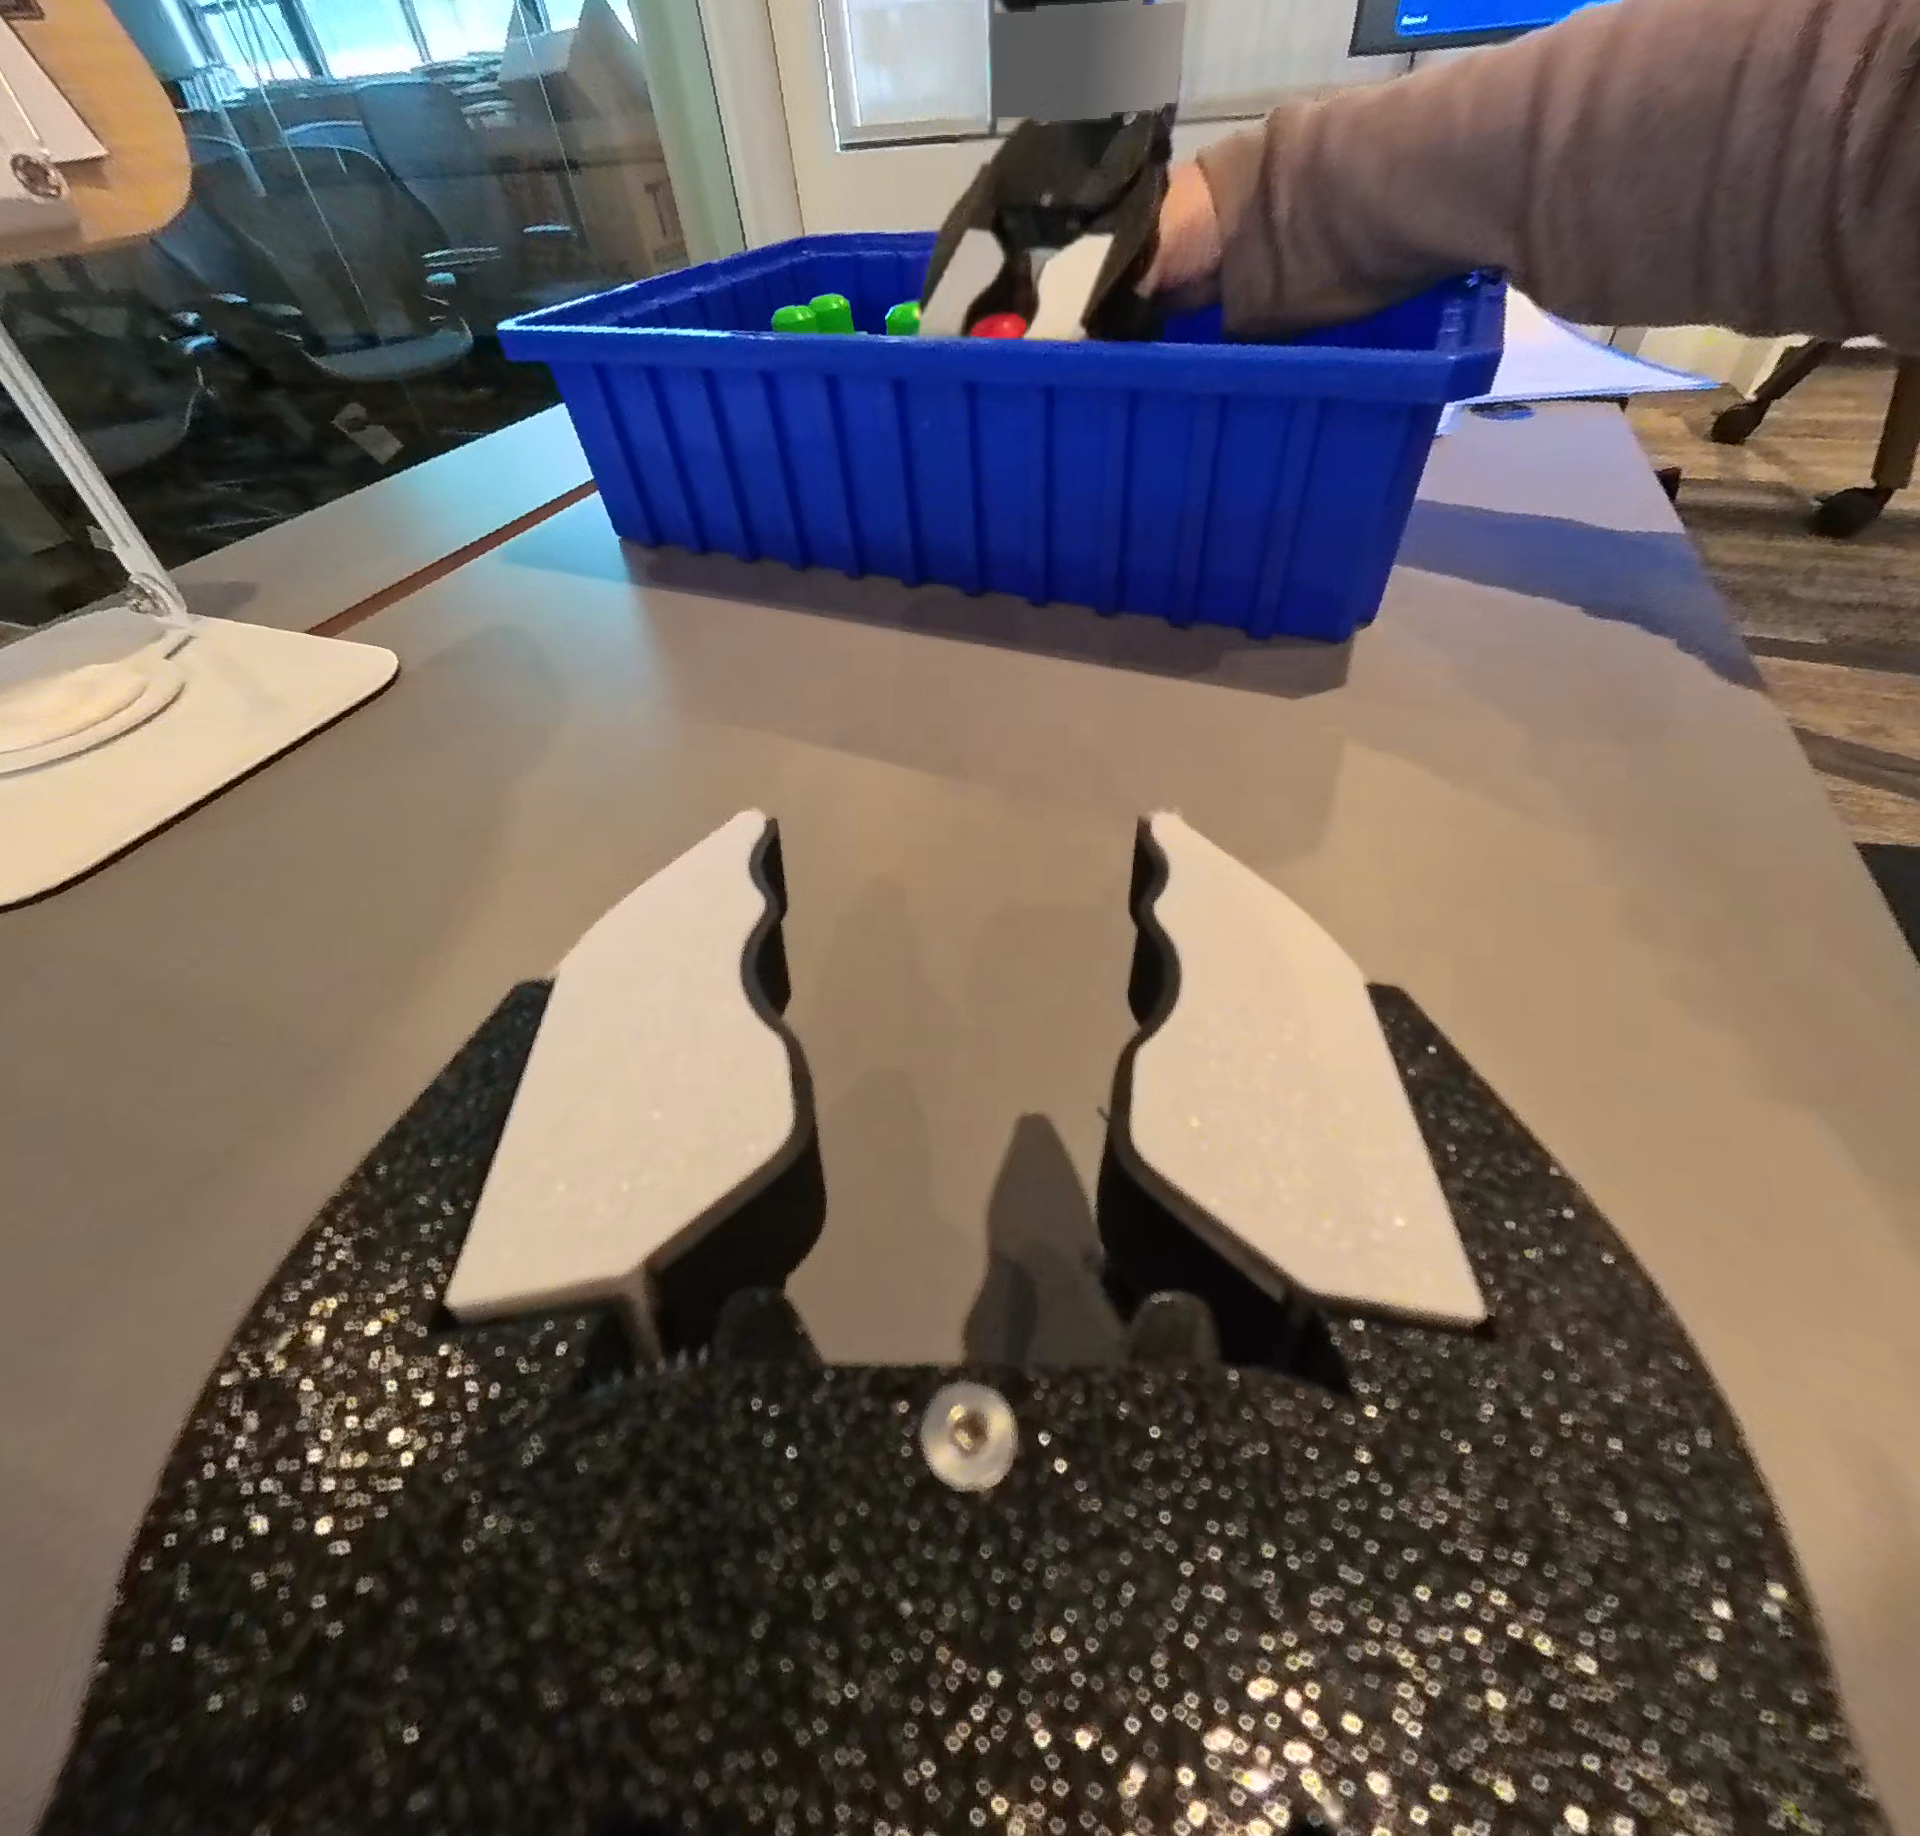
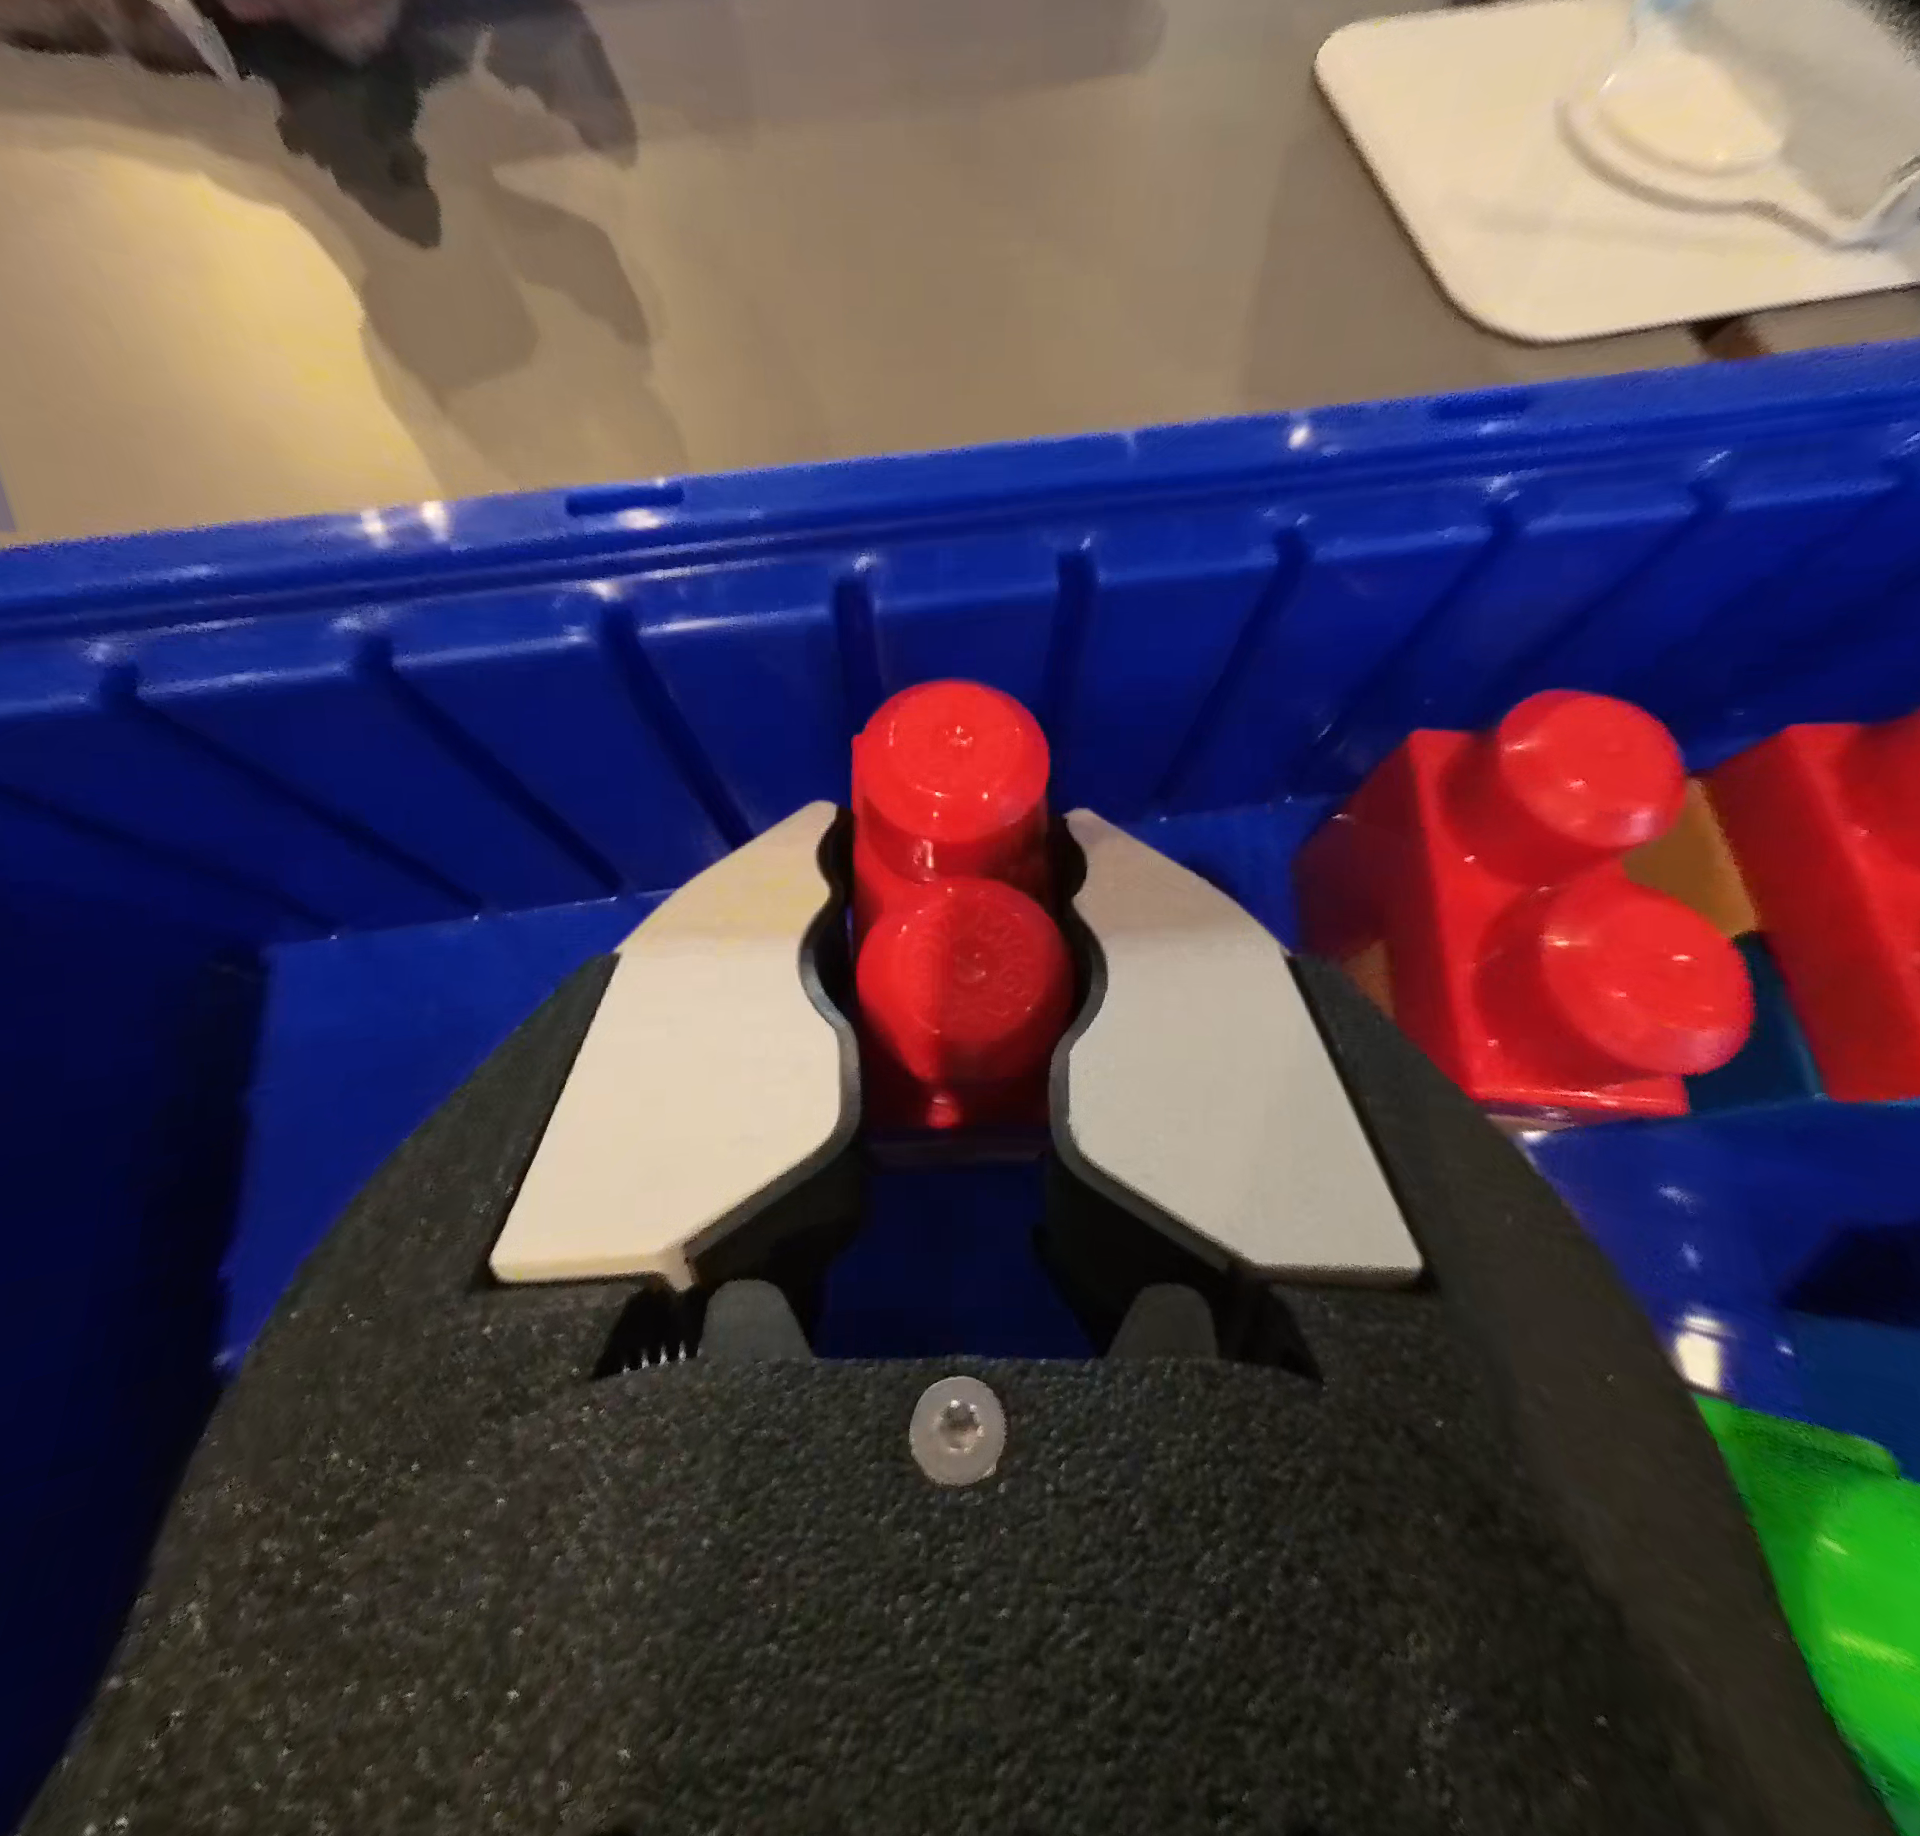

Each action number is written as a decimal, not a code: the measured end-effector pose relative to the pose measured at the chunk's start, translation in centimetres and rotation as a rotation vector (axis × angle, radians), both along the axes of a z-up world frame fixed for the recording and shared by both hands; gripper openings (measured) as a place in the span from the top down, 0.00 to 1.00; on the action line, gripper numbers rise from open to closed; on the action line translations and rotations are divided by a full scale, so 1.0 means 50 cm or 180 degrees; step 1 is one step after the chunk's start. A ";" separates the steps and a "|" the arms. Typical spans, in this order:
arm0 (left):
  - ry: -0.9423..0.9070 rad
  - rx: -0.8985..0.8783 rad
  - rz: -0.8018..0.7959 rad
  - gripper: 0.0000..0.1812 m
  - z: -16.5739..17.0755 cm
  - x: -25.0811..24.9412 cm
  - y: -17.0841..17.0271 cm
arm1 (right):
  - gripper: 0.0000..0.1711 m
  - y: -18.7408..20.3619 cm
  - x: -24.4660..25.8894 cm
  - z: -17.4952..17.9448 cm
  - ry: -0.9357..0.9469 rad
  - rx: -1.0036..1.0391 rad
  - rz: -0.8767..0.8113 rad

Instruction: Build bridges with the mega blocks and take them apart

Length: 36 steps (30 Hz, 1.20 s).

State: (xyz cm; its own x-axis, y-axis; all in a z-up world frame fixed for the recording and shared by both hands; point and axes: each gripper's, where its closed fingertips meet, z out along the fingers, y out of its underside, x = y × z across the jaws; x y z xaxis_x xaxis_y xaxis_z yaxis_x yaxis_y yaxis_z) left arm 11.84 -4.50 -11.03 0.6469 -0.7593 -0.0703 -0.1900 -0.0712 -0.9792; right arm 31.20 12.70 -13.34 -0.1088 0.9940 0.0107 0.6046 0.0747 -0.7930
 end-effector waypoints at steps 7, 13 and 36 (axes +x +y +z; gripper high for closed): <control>0.0181 0.0044 -0.0061 0.66 -0.010 0.010 -0.007 | 0.79 0.001 0.001 -0.015 -0.0115 0.0073 0.0014; 0.0234 0.0077 -0.0062 0.67 -0.012 0.010 -0.010 | 0.57 0.000 0.001 0.001 0.0017 -0.0219 -0.0323; 0.0330 0.0806 0.1695 0.73 0.047 -0.122 0.052 | 0.62 -0.204 -0.393 0.220 0.1923 0.2443 -0.2083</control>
State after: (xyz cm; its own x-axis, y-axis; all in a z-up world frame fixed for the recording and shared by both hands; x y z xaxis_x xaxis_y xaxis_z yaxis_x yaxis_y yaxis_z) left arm 5.73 -1.89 -8.69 0.9140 -0.2839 -0.2898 -0.2876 0.0503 -0.9564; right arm 11.53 2.49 -2.35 0.6480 0.5691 0.5061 0.2461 0.4724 -0.8463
